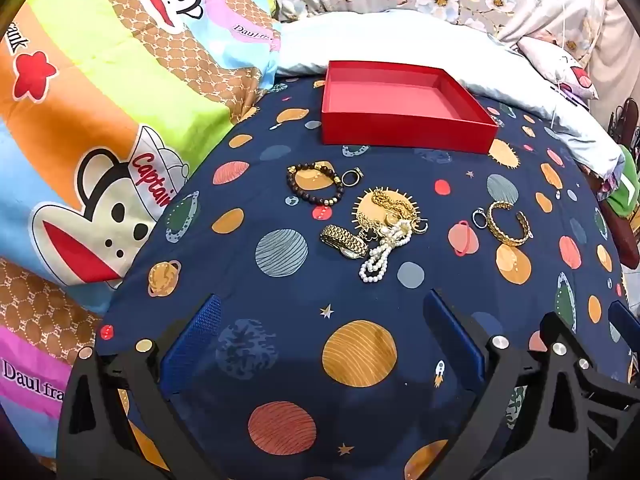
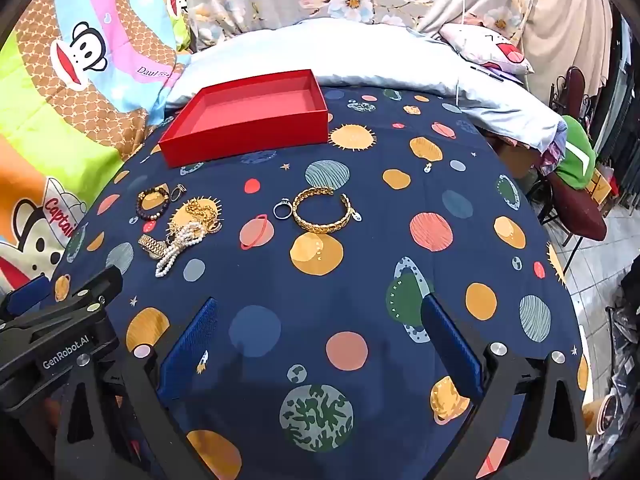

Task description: Organize jewelry

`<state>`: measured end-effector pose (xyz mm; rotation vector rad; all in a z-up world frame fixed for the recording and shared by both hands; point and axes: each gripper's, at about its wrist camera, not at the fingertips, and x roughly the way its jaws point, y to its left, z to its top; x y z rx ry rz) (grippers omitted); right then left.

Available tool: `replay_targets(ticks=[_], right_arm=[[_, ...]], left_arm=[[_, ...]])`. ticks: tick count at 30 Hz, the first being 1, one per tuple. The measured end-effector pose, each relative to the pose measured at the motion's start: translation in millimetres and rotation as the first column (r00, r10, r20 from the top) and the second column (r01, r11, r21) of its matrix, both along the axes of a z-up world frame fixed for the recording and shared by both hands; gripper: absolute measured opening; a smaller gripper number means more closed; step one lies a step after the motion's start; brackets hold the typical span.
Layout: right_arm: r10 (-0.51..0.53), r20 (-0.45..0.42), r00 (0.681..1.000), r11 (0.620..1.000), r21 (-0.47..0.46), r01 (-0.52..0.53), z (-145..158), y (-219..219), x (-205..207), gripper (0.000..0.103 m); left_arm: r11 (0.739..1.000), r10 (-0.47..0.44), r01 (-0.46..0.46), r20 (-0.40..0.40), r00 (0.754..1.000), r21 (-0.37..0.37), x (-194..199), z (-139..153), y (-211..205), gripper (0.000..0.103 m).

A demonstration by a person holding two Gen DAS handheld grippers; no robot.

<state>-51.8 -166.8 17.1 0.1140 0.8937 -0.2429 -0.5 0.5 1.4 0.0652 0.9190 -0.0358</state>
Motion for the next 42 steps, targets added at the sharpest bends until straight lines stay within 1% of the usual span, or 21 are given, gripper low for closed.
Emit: replay_targets(ticks=[5,6,7,8,9,12,17,27,42], right_arm=[[0.001,-0.001,1.0,1.0,0.01,-0.001,-4,-4,-2,0.098],[0.002,0.001,1.0,1.0,0.009,-0.002,3,1,-1,0.098],[0.0,0.001,1.0,1.0,0.011,0.0,4,2,-1,0.098],[-0.001,0.0,1.0,1.0,0.013,0.001,4,2,-1,0.098],[-0.002,-0.001,1.0,1.0,0.014,0.002,5,2,-1,0.098],[-0.001,0.004,1.0,1.0,0.013,0.001,11,0,-1,0.098],[0.0,0.018,1.0,1.0,0.018,0.0,5,-1,-3,0.098],[0.0,0.02,1.0,1.0,0.017,-0.001,5,-1,-3,0.098],[0.0,0.019,1.0,1.0,0.018,-0.001,5,-2,-2,0.098]], left_arm=[[1.0,0.011,-0.01,0.02,1.0,-0.021,-2,3,2,0.098],[1.0,0.012,-0.011,0.024,1.0,-0.021,-2,3,2,0.098],[1.0,0.012,-0.011,0.03,0.999,-0.023,-3,3,3,0.098],[1.0,0.004,-0.004,0.005,1.0,-0.018,1,5,10,0.098],[1.0,0.004,-0.004,0.006,1.0,-0.003,-2,8,3,0.098],[1.0,0.004,-0.004,0.006,1.0,-0.001,-2,8,2,0.098],[1.0,0.007,-0.007,0.016,1.0,0.002,-4,10,1,0.098],[1.0,0.008,-0.008,0.017,1.0,0.008,0,14,1,0.098],[1.0,0.01,-0.01,0.014,1.0,0.009,0,10,3,0.098]])
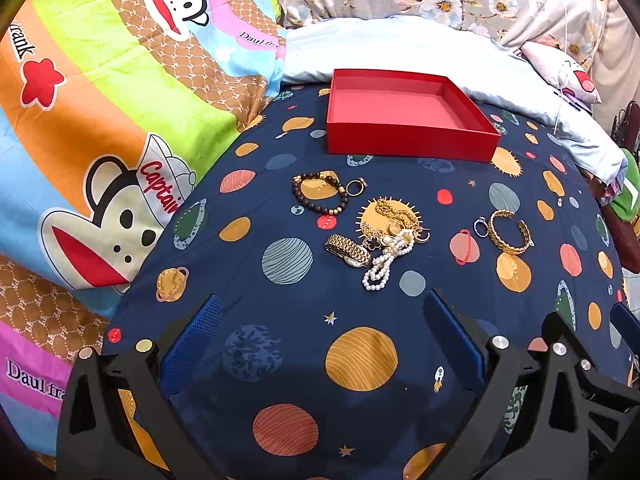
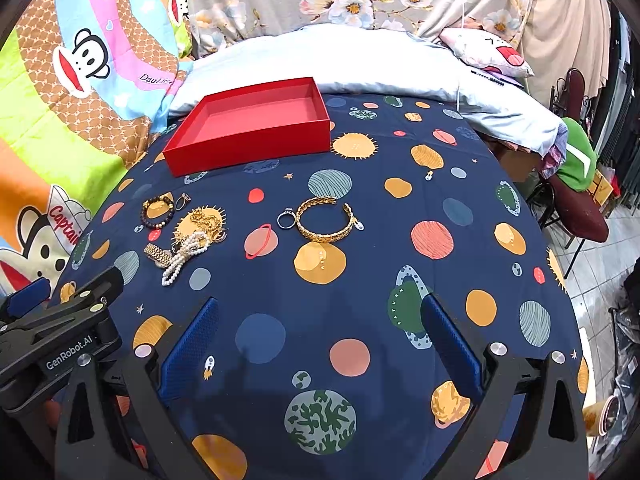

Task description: Organize jewelry

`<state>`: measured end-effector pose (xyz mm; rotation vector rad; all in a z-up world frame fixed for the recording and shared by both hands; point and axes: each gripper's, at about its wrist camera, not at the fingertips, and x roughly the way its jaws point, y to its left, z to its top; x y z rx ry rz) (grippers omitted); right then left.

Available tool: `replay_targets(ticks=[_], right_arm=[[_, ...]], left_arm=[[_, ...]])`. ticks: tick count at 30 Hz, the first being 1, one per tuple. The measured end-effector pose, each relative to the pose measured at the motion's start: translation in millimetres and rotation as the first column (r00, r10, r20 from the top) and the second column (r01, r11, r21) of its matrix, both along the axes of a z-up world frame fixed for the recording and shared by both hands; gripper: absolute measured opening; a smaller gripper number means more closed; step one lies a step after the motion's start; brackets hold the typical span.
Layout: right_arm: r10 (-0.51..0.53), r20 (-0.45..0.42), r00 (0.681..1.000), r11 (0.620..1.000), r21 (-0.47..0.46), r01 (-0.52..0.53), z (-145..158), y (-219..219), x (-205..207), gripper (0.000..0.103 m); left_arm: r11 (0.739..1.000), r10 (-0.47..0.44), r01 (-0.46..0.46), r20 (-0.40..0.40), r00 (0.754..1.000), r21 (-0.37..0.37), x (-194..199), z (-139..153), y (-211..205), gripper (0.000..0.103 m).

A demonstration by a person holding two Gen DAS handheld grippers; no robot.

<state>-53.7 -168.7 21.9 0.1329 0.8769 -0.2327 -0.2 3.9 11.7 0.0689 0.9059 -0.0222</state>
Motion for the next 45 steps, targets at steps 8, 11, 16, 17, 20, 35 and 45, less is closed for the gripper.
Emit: replay_targets(ticks=[8,11,16,17,20,35,45], right_arm=[[0.0,0.0,1.0,1.0,0.002,0.0,0,0,1,0.098],[0.001,0.0,1.0,1.0,0.001,-0.001,0,1,1,0.098],[0.001,-0.003,1.0,1.0,0.002,-0.001,0,0,1,0.098],[0.001,-0.003,1.0,1.0,0.004,-0.001,0,0,1,0.098],[0.003,-0.005,1.0,1.0,0.008,-0.003,-3,0,1,0.098],[0.013,-0.011,1.0,1.0,0.024,-0.013,-10,6,5,0.098],[0.014,-0.012,1.0,1.0,0.028,-0.013,-10,6,6,0.098]], left_arm=[[1.0,0.002,-0.002,-0.001,1.0,0.0,-1,0,-1,0.098],[1.0,0.002,-0.002,0.001,1.0,0.002,-1,0,-1,0.098],[1.0,0.005,-0.005,-0.004,1.0,0.003,0,-4,1,0.098],[1.0,0.006,-0.006,-0.005,1.0,0.003,0,-5,2,0.098],[1.0,0.011,-0.011,-0.01,1.0,0.005,1,-8,2,0.098],[0.999,0.034,-0.033,-0.018,0.999,0.023,1,-8,3,0.098],[0.999,0.038,-0.037,-0.02,0.999,0.028,1,-9,3,0.098]])
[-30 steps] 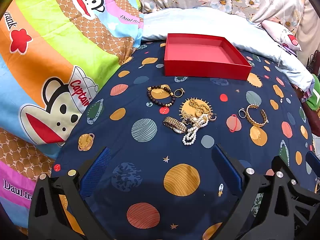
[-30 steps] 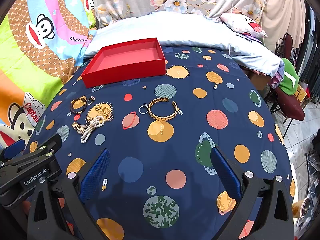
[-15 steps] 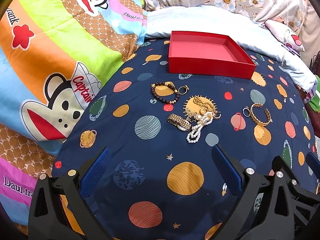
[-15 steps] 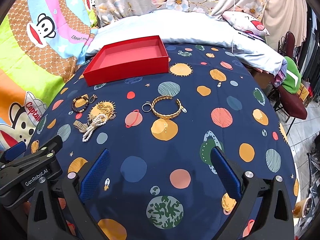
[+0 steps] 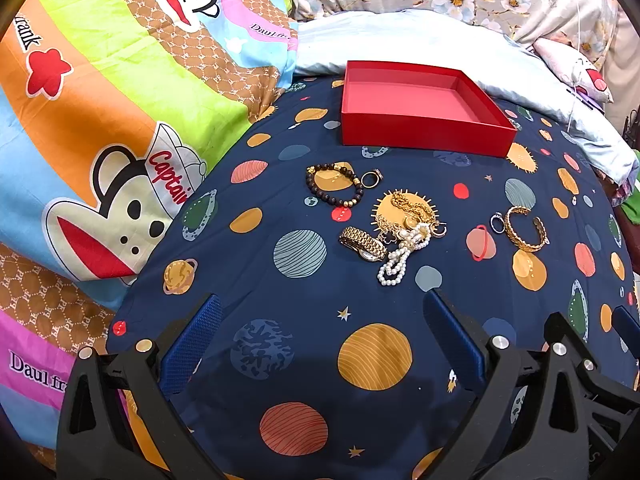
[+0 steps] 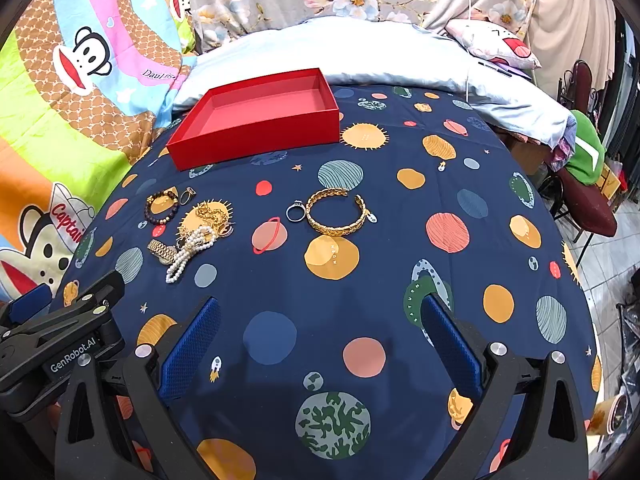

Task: Organize jewelry
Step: 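Grasp the gold cuff bangle with the right tool while the left tool grasps the gold mesh band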

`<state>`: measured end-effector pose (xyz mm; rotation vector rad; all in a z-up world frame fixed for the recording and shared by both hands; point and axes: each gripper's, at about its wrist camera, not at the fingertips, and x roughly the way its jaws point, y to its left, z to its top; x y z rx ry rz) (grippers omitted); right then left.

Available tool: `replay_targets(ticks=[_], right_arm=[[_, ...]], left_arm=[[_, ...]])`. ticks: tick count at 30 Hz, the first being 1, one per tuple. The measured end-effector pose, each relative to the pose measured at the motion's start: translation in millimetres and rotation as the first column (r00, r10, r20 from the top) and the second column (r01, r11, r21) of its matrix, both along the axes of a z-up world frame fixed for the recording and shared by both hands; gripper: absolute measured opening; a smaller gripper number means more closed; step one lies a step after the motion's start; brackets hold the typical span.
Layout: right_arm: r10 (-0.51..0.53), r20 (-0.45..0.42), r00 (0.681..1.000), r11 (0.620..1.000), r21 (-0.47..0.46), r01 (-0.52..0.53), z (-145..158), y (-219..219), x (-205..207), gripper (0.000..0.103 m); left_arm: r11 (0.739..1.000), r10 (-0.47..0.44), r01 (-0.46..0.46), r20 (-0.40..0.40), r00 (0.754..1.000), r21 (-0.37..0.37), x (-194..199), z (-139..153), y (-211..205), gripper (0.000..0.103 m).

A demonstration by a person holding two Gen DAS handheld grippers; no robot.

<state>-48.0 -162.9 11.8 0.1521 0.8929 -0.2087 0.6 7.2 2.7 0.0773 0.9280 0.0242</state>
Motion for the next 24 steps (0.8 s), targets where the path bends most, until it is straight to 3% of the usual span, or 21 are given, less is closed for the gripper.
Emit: replay_targets(ticks=[18,24], right_arm=[[0.011,-0.007,1.0,1.0,-0.002,-0.011,-4,1,3,0.098],[0.021,-0.01,1.0,1.0,0.011,-0.02,-16,-10,20,0.098]], left_arm=[[1.0,0.001,-0.001,-0.018,1.0,-0.003,4,-6,4,0.098],[0.999,0.044,-0.044,-0.034,0.998,-0.002,10,-12,14,0.098]])
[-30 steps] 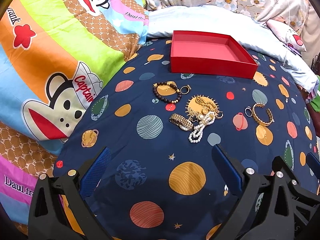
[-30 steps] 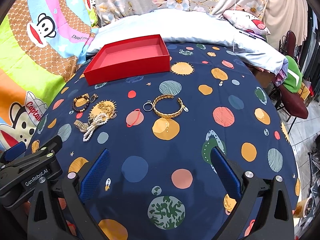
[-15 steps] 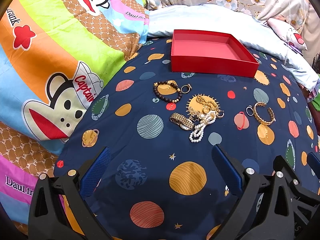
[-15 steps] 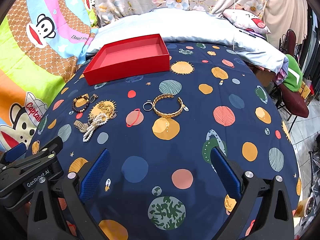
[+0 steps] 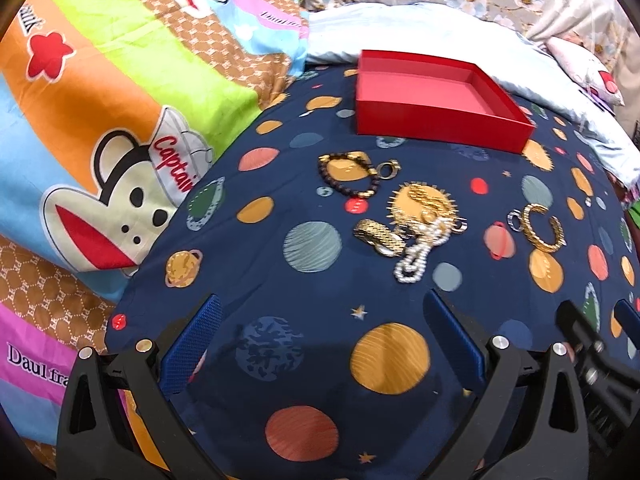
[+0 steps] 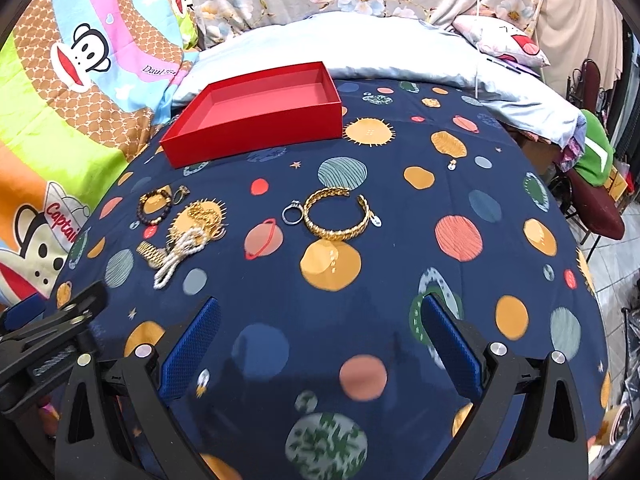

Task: Organize jewelry
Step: 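Grasp the gold cuff bangle with the right tool while the left tool grasps the gold mesh band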

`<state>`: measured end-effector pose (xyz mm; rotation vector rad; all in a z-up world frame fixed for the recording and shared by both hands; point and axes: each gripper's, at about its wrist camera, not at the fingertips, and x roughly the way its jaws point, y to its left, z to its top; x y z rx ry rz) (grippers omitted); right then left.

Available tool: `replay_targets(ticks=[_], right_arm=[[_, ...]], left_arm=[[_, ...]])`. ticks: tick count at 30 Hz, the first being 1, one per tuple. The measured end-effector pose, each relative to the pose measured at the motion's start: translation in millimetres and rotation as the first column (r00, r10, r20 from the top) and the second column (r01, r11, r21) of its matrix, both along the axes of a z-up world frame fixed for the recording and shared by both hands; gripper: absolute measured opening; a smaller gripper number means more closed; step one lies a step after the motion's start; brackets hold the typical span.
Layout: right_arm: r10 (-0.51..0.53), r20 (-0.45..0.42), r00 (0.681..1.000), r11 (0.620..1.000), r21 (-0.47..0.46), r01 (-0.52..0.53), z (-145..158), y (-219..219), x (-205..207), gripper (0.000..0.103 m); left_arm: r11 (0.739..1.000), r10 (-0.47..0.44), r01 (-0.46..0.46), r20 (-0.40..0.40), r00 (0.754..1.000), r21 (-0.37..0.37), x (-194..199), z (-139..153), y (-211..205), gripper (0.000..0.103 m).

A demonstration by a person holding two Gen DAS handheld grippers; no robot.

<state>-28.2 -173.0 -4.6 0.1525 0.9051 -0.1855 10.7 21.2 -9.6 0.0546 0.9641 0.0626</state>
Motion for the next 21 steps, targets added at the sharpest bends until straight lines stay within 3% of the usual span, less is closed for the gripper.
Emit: replay_targets(ticks=[5,9,21], right_arm=[[-0.006,-0.006,1.0,1.0,0.008,0.006,-11,-11,27,0.098],[-0.016,-0.003,1.0,1.0,0.012,0.016,-18,-18,50,0.091],[-0.006,-0.044,0.999,1.0,-0.004,0.006,-44,-21,90,0.063]], left_arm=[[0.999,0.033,-0.033,-0.016,0.999,-0.004,10,-6,13,0.098],[0.999,0.04,-0.04,-0.026,0.999,0.0,18,-11,20,0.098],[0.997,0.07,-0.071,-0.045,0.997,-0.022,42,-25,38,0.098]])
